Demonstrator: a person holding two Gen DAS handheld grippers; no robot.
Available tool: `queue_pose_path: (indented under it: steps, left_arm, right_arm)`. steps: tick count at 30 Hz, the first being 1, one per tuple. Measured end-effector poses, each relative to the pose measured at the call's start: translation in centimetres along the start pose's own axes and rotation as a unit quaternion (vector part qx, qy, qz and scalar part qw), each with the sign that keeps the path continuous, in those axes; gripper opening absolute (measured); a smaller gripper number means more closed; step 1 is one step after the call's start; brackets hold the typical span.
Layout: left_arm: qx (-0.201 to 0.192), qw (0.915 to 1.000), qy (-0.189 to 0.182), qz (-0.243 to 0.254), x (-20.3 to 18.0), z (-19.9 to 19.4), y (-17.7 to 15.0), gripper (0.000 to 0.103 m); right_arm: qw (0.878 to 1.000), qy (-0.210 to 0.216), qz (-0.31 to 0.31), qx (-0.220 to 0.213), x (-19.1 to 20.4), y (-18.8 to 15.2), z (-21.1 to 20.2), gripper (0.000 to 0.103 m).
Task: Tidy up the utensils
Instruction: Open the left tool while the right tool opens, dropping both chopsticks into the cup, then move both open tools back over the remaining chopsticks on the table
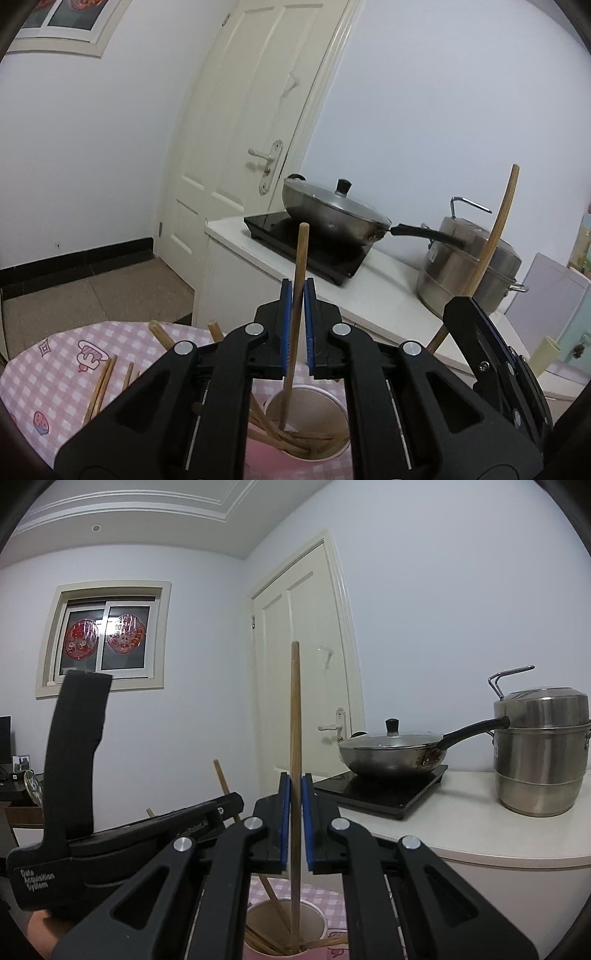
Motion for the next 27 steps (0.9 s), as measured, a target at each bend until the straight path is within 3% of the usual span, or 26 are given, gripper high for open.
queue_pose_path:
  steps: [6,8,9,10,22,27]
  left_arm:
    - [0.018,0.9994,-0.030,0.005,-0.4,-0.4,0.2,0.012]
    - [0.013,0.9995,-0.026,0.009,-0.6,-0.8,0.4,0.030]
    - [0.007,0.9997,-0.022,0.007,-0.5,-1.0,0.5,0.054]
    - [-0.007,0.9997,-0.022,0.001,-0.3,-1.6,0.6,0.067]
    - [-0.021,0.9993,-0.031,-0.008,0.3,-4.6,1.3,0.067]
    - [-0.027,0.9991,-0.032,-0.002,0.2,-6.5,1.4,0.068]
  right_arm:
    - [1.000,0.012,0.011,0.008,-0.3,0.3,0.0,0.006]
    - [1.000,0.013,0.014,0.011,-0.3,0.4,-0.1,0.007]
    - [1.000,0.012,0.017,0.011,-0.4,0.4,-0.1,0.007]
    - [1.000,0.012,0.020,0.011,-0.5,0.4,-0.2,0.007]
    - [1.000,0.011,0.025,0.015,-0.4,1.3,-1.6,0.012]
    - [1.000,0.009,0.021,0.009,0.3,2.0,-3.0,0.023]
Point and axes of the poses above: each gripper's, at about its wrist camera, not at the fingertips, and z roughly the way its jaws point, x to its left, y to its top, the point moved 1 cm from there along z, roughly the way its jaws point, and after that the axes turned 13 degrees about x, right-handed, at the moved point
